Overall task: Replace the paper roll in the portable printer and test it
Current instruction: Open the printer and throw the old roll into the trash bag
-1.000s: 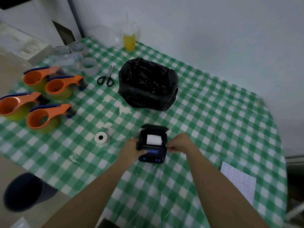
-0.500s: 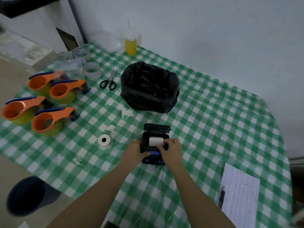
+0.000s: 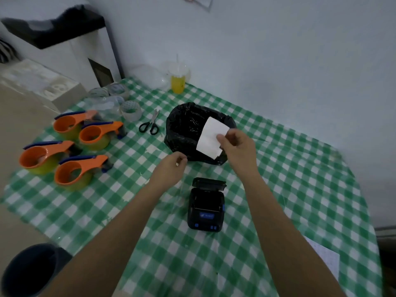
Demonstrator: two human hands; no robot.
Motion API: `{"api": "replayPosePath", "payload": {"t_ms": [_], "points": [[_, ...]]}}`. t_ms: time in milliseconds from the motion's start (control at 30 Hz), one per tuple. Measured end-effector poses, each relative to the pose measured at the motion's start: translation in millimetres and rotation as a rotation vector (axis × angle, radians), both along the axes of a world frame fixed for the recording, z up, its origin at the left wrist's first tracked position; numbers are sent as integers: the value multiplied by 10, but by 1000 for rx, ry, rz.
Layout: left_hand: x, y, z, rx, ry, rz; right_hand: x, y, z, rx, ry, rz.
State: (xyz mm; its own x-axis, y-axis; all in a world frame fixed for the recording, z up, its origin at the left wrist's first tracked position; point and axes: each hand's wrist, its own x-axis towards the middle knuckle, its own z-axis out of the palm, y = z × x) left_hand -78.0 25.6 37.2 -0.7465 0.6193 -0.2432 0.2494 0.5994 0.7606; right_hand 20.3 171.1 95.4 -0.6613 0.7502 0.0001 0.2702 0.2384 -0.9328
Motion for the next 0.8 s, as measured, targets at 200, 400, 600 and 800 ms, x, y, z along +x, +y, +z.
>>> {"api": "replayPosePath", "payload": {"t_ms": [200,400,600,800], "points": [[-301,-20,104,-30,55,43,-639,278,-193,21,-230,76],[-387,-586,-440,-466,74,-106,-420,-187,-489,-51,-382,285],[-217,-930,-812,-536,27,-124,-154,-599,-797,-80,-373,340],[-155,-982,-914,-548,69,-136,-57,-757,-882,-102,-394,369]]}}
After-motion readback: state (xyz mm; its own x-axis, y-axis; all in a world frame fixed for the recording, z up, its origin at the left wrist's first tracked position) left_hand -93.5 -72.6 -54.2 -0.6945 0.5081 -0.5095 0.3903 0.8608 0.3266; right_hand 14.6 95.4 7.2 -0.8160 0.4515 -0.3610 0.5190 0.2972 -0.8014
